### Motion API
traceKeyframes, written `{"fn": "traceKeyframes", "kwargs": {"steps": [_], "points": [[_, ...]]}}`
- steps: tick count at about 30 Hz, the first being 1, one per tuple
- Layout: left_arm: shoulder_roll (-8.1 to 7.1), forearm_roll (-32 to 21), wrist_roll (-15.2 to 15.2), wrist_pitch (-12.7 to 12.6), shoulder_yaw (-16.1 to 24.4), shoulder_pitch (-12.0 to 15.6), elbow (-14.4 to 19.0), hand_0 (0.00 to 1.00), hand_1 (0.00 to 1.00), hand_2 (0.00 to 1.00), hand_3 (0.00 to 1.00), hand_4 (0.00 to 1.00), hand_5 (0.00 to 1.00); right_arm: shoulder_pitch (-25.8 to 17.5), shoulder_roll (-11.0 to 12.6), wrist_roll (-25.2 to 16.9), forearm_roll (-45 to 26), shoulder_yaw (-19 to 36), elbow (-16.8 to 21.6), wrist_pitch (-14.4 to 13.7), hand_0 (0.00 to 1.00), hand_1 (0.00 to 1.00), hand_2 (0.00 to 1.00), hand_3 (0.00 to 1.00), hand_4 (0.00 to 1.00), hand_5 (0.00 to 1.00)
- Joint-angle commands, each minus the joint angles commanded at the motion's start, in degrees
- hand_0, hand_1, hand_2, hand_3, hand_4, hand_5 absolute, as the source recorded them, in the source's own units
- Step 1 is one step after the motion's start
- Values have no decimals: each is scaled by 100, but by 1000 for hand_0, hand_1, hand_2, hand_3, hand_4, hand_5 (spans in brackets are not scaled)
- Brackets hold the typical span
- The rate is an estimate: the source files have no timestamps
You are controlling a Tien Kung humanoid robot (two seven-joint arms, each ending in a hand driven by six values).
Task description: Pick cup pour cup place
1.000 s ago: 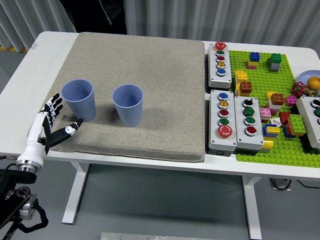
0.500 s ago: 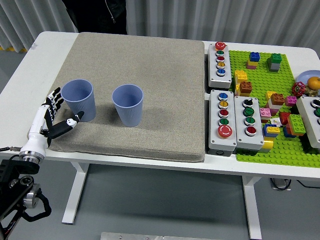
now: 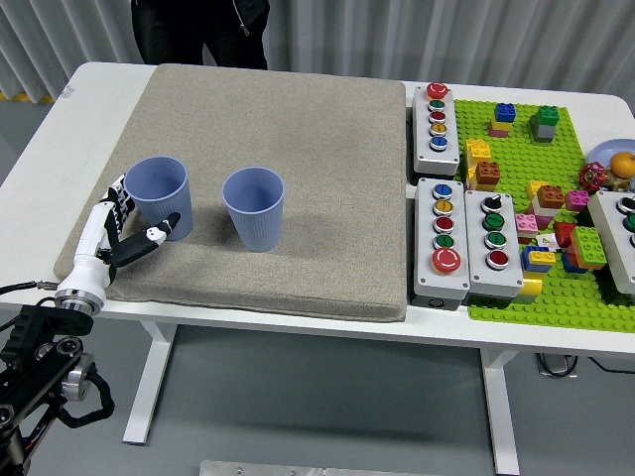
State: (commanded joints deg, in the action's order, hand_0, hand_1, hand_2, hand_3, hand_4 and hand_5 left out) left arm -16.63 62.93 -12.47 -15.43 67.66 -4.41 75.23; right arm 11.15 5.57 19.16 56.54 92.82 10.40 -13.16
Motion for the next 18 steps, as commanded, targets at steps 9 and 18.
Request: {"fn": "traceKeyframes", "kwargs": {"steps": [9, 18], "points": [[-6, -9, 16, 9, -59, -65, 29, 984, 971, 998, 998, 838, 193, 25, 6, -3, 0, 3, -1, 7, 703, 632, 573, 574, 2, 106], [25, 5, 44, 30, -118, -109, -54, 985, 972, 998, 998, 842, 204, 28, 7, -1, -5, 0, 0, -2, 703, 632, 573, 574, 2, 106]]}}
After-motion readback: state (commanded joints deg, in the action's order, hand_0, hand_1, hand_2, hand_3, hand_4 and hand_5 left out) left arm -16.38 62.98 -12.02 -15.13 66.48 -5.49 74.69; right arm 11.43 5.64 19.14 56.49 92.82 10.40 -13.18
